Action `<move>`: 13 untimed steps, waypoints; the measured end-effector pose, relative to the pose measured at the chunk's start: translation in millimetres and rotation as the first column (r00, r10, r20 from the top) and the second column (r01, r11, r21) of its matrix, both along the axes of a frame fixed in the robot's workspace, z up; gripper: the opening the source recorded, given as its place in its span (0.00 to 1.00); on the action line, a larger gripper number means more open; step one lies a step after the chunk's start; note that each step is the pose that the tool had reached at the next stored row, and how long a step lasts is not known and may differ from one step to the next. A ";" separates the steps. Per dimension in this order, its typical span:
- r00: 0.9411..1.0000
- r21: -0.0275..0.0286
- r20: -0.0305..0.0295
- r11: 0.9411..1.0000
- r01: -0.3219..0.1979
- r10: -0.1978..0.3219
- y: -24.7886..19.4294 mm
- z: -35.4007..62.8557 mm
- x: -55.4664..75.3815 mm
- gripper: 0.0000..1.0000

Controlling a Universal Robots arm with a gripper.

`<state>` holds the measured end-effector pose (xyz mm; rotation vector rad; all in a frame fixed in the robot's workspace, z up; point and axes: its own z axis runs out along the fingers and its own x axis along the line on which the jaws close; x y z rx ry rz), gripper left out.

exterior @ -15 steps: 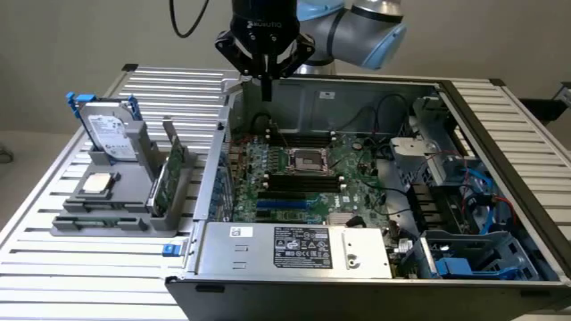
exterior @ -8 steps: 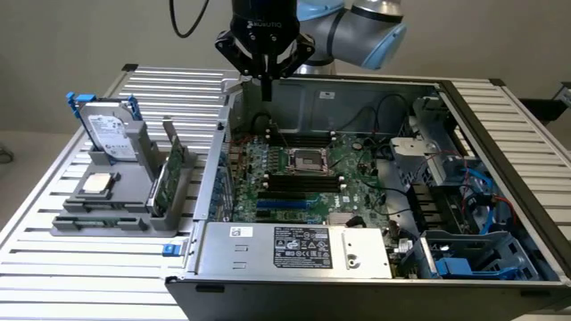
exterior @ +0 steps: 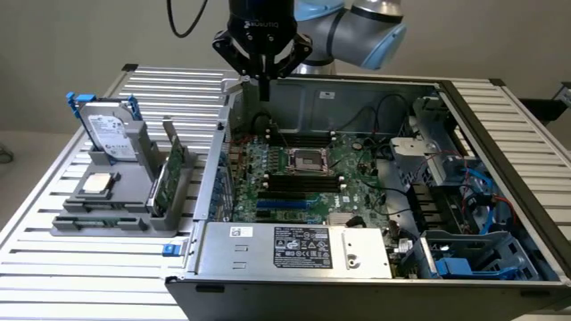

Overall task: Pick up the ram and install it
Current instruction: 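Reach for the ram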

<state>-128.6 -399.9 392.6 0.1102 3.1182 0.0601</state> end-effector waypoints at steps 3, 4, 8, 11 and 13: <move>1.000 0.000 0.000 1.000 0.000 0.000 -1.6 -0.4 -13.6 0.11; 1.000 0.000 0.000 1.000 0.000 0.000 -2.2 -0.5 -18.0 0.11; 1.000 0.000 0.000 1.000 0.000 0.000 -4.6 -1.2 -36.4 0.11; 1.000 0.000 0.000 1.000 0.000 0.000 -6.6 -2.1 -49.9 0.11; 1.000 0.000 0.000 1.000 0.000 0.000 -8.2 -2.9 -58.9 0.11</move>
